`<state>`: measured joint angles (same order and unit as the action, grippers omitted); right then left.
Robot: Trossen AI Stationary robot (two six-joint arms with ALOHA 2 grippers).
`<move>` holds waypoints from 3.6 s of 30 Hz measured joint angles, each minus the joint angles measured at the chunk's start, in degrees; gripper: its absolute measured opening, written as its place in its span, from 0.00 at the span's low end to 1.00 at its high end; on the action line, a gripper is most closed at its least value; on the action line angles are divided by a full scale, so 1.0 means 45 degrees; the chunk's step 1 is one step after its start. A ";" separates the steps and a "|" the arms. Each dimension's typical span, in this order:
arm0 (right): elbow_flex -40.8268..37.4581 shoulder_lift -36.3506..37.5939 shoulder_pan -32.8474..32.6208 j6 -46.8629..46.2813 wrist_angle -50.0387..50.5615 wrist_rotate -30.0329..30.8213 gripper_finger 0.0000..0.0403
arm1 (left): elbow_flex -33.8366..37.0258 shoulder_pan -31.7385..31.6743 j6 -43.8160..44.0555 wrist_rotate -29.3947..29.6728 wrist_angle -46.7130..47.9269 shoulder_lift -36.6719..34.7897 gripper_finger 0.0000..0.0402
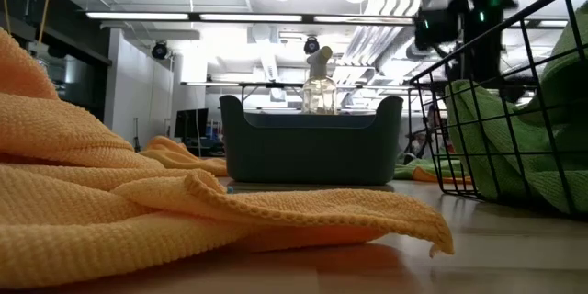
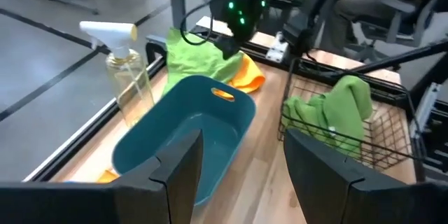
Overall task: Sort microfiber towel by color & place in baskets
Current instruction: Put the green towel into the basket
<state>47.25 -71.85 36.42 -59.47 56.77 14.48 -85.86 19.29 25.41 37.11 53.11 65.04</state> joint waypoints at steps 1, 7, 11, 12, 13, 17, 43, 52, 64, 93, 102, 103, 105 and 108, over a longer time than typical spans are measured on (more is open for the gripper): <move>-0.0443 0.0000 0.0385 0.0085 -0.0491 0.0015 0.77 | 0.0000 0.0000 0.0058 0.0121 -0.0002 -0.0002 0.47; -0.1837 0.0000 0.1887 0.0895 -0.1990 0.0447 0.77 | 0.0000 -0.0004 0.0809 0.1708 -0.0079 -0.0005 0.47; -0.1938 0.0005 0.2020 0.1409 -0.1915 0.1125 0.77 | 0.0000 -0.0077 0.1197 0.2566 -0.0073 -0.0005 0.47; -0.1938 0.0005 0.2017 0.1610 -0.1926 0.1142 0.77 | 0.0000 -0.0149 0.1209 0.2641 -0.0075 -0.0005 0.47; -0.1938 0.0005 0.2017 0.1775 -0.1916 0.1140 0.77 | 0.0000 -0.0230 0.1213 0.2679 -0.0075 -0.0005 0.47; -0.1938 -0.0017 0.2089 0.2379 -0.2171 0.0436 0.77 | 0.0000 -0.0646 0.0760 0.2693 -0.0070 0.0000 0.47; 0.5096 0.2492 -0.1894 0.3033 0.1681 0.2107 0.01 | -0.0010 -0.2571 -0.4571 0.2300 -0.0056 -0.1668 0.47; 1.1112 0.3866 -0.5780 0.5112 0.1134 -0.2195 0.00 | -0.0010 -0.3437 -0.4843 0.2093 -0.1242 -0.1828 0.47; 1.0381 0.2941 -1.0651 -0.0334 0.1610 -0.5094 0.00 | -0.0019 -0.3725 -0.7201 -0.0110 -0.5092 -0.1590 0.47; 0.8958 0.1835 -1.3841 -0.2861 0.4975 -0.2633 0.00 | -0.0015 -0.4473 -0.8105 -0.0038 -0.5406 -0.1244 0.47; 0.3014 0.0726 -1.4005 -0.2550 -0.0854 -0.6315 0.00 | -0.0014 -0.4473 -0.8008 -0.0576 -0.5371 -0.1059 0.47; 0.2432 0.0698 -1.4091 -0.2848 -0.1365 -0.6349 0.00 | -0.0010 -0.4473 -0.8010 -0.0576 -0.5336 -0.1059 0.47; 0.1322 0.0631 -1.4151 -0.3431 -0.2423 -0.6382 0.00 | -0.0011 -0.4473 -0.8010 -0.0576 -0.5227 -0.1059 0.47; -0.0011 0.0610 -1.4181 -0.4202 -0.3941 -0.7016 0.00 | -0.0010 -0.4473 -0.7998 -0.0576 -0.4889 -0.1059 0.47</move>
<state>47.19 -69.11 -27.40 -78.38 39.03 -17.09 -85.91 -0.84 -10.58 34.52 31.11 60.27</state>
